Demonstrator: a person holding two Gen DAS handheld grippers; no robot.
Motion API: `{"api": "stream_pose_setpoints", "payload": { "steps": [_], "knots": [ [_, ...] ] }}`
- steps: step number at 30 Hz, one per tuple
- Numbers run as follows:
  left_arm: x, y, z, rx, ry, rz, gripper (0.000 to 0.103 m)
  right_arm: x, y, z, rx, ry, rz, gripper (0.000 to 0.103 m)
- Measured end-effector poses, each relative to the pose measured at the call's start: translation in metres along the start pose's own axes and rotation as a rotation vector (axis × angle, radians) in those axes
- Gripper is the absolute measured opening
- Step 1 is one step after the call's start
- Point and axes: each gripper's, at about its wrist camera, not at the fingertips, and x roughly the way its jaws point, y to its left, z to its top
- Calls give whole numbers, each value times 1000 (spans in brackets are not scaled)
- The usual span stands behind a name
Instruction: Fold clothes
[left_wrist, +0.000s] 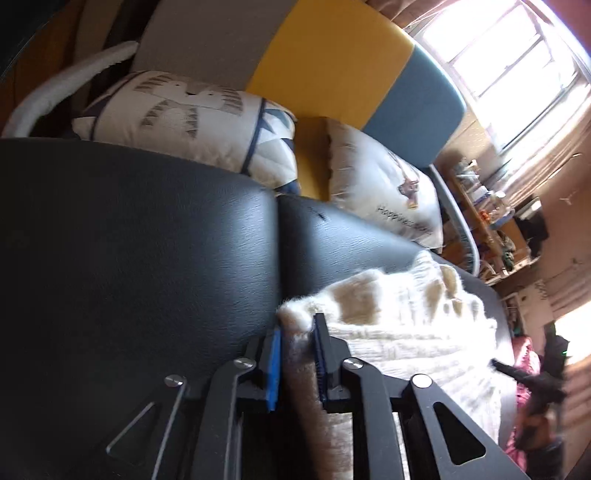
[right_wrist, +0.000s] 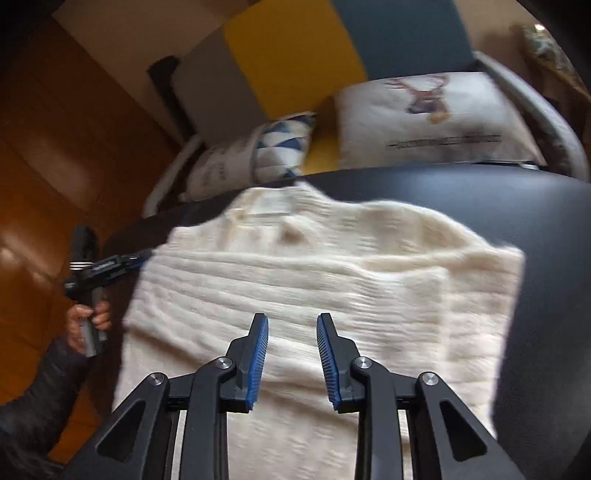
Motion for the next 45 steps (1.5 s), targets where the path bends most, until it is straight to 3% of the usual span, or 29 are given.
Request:
{"api": "stream_pose_setpoints", "payload": {
  "steps": [2,5,10,13,18,21,25,27,29,31,35,40,42,45],
  "knots": [
    [-17,5,-11,-26,-60,-12,32,28,31,24,-52,83,140,30],
    [-51,-3,-38,3,-128,-91,32,79,78,59,-135,212,313,30],
    [-74,-48,-97,221,-140,-128,32,172,118,113,-149,367,386,31],
    [-67,-62,-118,280,-126,-128,33,219,123,127,-153,476,356,34],
    [-42,-49,-135,208,-53,-93,33,271,124,122,-183,660,316,34],
    [-37,-41,-143,180,-40,-111,33,280,136,104,-215,815,428,34],
    [-34,-33,-147,139,-38,-132,30,269,162,95,-265,805,623,34],
    [-35,-30,-145,115,-27,-142,28,266,164,102,-228,700,712,34],
    [-35,-28,-144,99,-17,-139,25,274,153,106,-152,609,719,34],
    [-35,-28,-144,88,-10,-133,24,281,142,108,-81,532,700,34],
    [-35,-28,-143,57,3,-125,24,271,117,108,11,426,582,34],
    [-52,-35,-132,43,-14,-144,25,199,99,94,-16,342,518,34],
    [-62,-43,-124,66,-51,-168,26,170,96,81,-57,336,460,34],
    [-56,-59,-104,113,-63,-132,28,134,79,66,-77,333,333,34]
  ]
}}
